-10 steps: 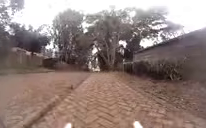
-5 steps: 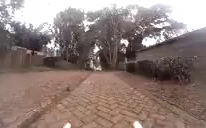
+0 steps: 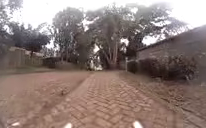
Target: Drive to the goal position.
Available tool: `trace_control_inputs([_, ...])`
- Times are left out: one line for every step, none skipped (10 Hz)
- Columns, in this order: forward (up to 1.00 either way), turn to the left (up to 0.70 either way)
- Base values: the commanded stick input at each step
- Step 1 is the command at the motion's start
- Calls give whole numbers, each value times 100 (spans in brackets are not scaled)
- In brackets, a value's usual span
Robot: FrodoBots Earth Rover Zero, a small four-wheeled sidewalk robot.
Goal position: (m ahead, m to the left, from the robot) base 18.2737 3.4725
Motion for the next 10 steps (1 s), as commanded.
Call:
trace_control_inputs([70, 11])
trace_control_inputs([70, 4])
trace_control_inputs([70, 3])
trace_control_inputs([70, 5])
trace_control_inputs([70, 7])
trace_control_inputs([70, 10])
trace_control_inputs([70, 6])
trace_control_inputs([70, 4])
trace_control_inputs([70, 7])
trace_control_inputs([70, 6])
